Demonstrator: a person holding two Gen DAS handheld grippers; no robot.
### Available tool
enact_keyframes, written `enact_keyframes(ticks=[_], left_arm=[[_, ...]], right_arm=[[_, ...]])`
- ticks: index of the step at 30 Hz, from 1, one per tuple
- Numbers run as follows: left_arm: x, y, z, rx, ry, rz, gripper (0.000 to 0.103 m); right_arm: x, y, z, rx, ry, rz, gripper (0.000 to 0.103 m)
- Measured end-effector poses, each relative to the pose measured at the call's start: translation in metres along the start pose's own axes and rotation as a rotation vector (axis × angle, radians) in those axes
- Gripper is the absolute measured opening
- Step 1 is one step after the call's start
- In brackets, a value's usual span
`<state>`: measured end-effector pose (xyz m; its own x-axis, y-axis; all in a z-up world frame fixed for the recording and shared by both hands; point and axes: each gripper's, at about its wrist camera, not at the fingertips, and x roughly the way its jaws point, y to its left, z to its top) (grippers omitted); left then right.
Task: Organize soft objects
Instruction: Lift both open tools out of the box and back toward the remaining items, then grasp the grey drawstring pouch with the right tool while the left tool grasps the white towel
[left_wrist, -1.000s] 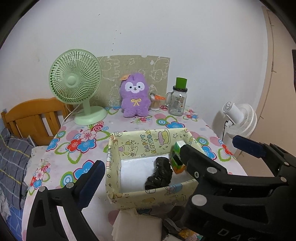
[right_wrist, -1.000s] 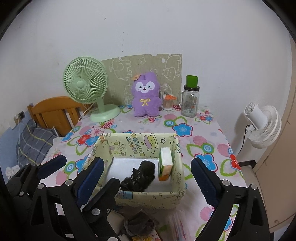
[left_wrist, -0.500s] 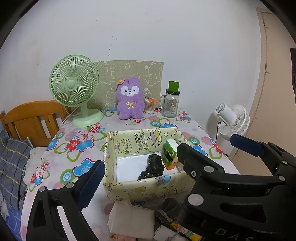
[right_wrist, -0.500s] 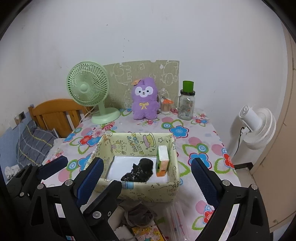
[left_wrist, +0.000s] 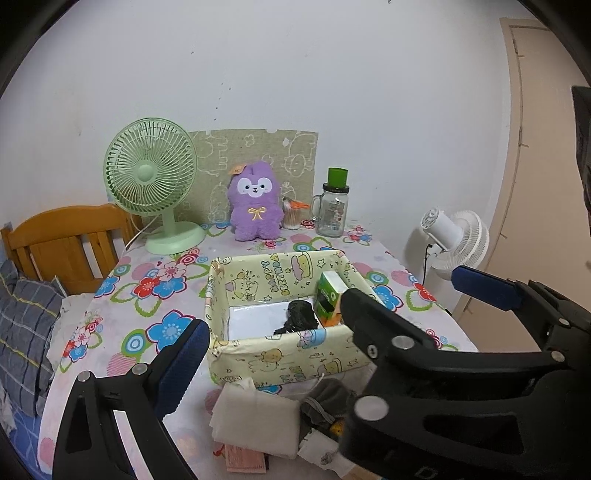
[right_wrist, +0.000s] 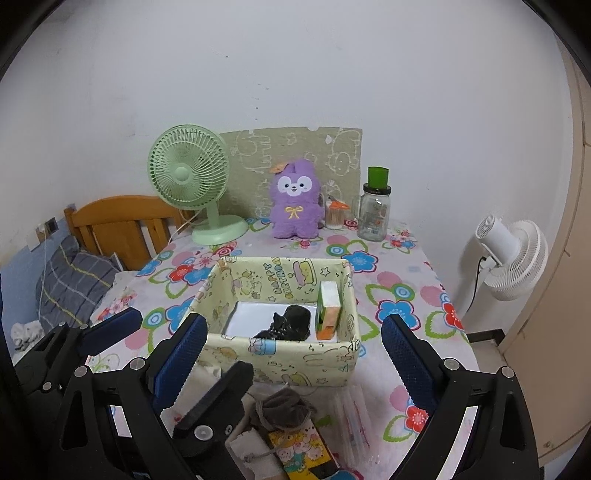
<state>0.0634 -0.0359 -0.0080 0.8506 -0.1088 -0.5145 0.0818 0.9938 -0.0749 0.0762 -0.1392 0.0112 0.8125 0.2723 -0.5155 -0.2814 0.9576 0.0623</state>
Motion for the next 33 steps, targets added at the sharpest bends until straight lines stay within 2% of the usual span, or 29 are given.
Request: enact_keyframes(ticks=[13, 33], left_arm=[[-0.009, -0.001, -0.024, -0.002, 0.018, 0.003, 0.097], [0.005, 0.002, -0.064, -0.006, 0.072, -0.029, 0.094]], right_arm=[[-0.005, 0.008, -0.025, 0.004, 0.018, 0.017, 0.097], [0.009, 0.009, -0.065, 0.015, 0.081, 0.028, 0.096]])
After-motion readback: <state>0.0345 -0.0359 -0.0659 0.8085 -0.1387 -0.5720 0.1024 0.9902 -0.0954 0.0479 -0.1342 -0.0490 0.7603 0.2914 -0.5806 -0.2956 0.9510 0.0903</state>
